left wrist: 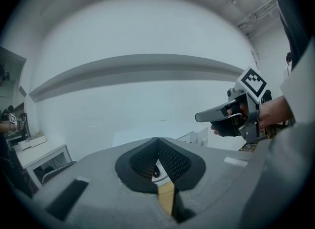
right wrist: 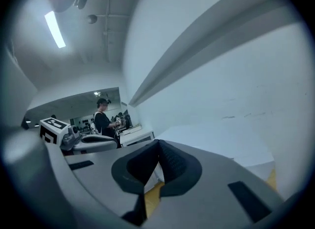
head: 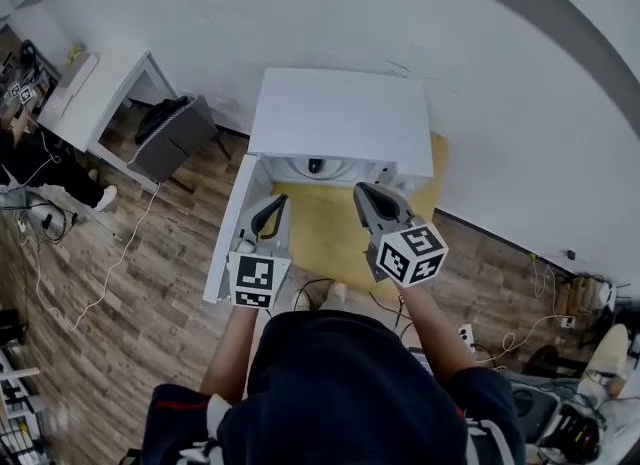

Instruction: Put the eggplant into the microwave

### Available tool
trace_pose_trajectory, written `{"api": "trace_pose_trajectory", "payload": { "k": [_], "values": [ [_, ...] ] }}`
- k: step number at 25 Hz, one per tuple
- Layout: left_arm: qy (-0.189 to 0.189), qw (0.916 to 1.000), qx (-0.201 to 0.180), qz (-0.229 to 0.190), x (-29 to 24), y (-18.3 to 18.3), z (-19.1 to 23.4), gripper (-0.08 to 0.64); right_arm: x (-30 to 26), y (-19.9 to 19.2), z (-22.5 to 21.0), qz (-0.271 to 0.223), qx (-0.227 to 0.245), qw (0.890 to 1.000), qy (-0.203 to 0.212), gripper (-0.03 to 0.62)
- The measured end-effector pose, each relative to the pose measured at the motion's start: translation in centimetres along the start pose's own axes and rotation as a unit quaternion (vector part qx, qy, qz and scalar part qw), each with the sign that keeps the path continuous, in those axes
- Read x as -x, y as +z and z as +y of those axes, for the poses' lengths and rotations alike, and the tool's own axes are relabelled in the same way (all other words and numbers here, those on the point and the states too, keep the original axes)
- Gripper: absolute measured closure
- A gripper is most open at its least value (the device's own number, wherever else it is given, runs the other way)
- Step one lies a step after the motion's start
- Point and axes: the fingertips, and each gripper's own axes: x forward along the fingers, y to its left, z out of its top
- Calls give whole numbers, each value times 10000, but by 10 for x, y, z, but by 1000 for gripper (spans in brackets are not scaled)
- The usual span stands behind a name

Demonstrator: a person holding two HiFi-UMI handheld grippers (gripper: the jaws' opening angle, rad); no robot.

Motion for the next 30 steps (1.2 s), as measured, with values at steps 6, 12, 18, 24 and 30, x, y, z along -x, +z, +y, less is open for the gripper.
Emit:
{"api": "trace_pose_trajectory", "payload": {
  "k": [6, 12, 18, 24, 30],
  "values": [
    [58, 9996, -63, -257, 6, 26, 0, 546, 16, 31, 6, -393, 205, 9990, -12, 580],
    [32, 9986, -52, -516, 12, 52, -4, 545, 31, 55, 10, -713, 514, 9960, -136, 580],
    [-1, 9982, -143, -581, 16, 61, -4, 545, 38, 61, 6, -862, 567, 9943, -275, 580],
    [28, 9983, -166, -562, 17, 60, -3, 545, 39, 60, 4, -873, 590, 9939, -317, 580],
    [18, 9984, -176, -536, 16, 57, -1, 545, 34, 56, 5, -866, 551, 9942, -330, 580]
  ]
}}
